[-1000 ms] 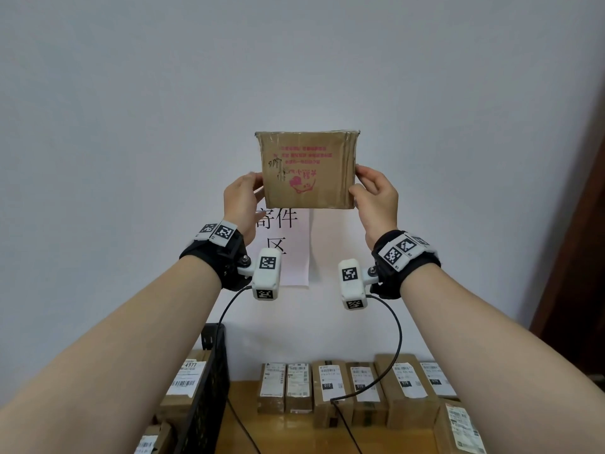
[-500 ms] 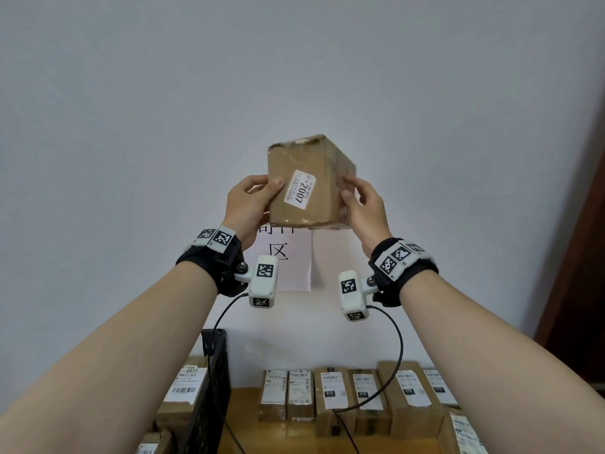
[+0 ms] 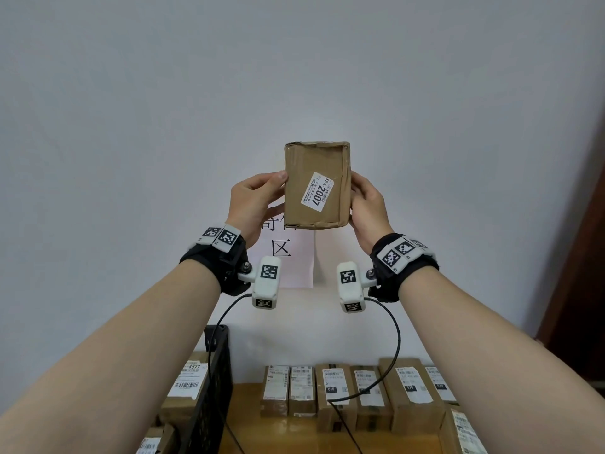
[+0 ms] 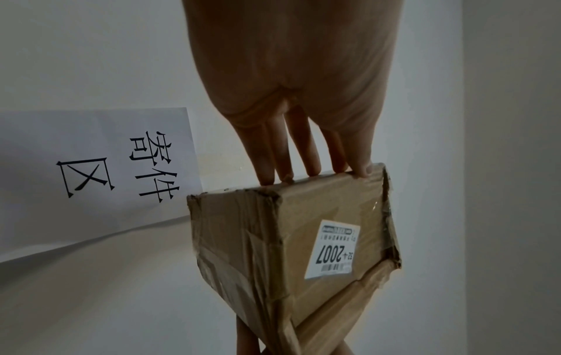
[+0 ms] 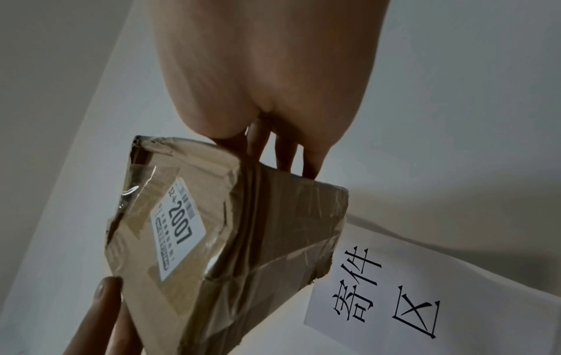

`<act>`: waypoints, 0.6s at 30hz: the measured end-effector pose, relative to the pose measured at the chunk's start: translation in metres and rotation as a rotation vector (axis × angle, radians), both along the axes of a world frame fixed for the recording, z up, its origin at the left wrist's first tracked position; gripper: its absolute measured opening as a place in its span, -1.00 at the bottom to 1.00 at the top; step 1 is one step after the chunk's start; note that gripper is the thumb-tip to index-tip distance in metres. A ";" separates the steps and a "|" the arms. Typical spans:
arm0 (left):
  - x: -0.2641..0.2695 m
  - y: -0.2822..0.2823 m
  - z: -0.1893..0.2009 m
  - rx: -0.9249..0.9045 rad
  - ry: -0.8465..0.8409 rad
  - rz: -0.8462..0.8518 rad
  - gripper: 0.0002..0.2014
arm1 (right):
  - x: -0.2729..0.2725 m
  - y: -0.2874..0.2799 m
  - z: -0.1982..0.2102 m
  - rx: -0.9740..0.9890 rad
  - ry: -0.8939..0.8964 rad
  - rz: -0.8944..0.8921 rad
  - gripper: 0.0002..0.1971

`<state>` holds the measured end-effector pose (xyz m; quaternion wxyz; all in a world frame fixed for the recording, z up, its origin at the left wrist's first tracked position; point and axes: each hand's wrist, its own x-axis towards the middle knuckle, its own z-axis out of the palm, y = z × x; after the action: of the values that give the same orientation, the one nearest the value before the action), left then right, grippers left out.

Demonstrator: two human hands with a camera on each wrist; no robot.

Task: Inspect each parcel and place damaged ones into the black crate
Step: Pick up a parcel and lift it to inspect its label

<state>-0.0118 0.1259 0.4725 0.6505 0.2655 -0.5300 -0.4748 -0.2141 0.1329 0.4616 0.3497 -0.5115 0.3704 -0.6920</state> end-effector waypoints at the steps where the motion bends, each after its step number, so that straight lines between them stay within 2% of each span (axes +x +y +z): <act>1: 0.000 0.000 0.000 0.004 0.003 0.005 -0.88 | 0.000 0.000 0.000 0.001 0.000 0.003 -0.55; 10: -0.001 -0.010 -0.001 0.044 0.049 0.009 -0.79 | -0.001 -0.002 -0.001 -0.003 0.030 -0.032 -0.58; 13: -0.001 -0.012 0.000 0.109 0.015 -0.005 -0.68 | -0.003 -0.003 -0.002 -0.006 0.116 -0.016 -0.59; 15: 0.000 -0.014 0.000 0.177 -0.002 -0.014 -0.68 | -0.005 -0.003 -0.003 -0.002 0.152 0.006 -0.59; 18: 0.002 -0.019 -0.002 0.209 -0.032 -0.020 -0.69 | -0.008 -0.006 -0.004 0.035 0.120 -0.014 -0.63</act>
<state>-0.0103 0.1070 0.4705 0.6057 0.3343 -0.4905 -0.5298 -0.2216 0.1273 0.4578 0.3309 -0.5432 0.4065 -0.6559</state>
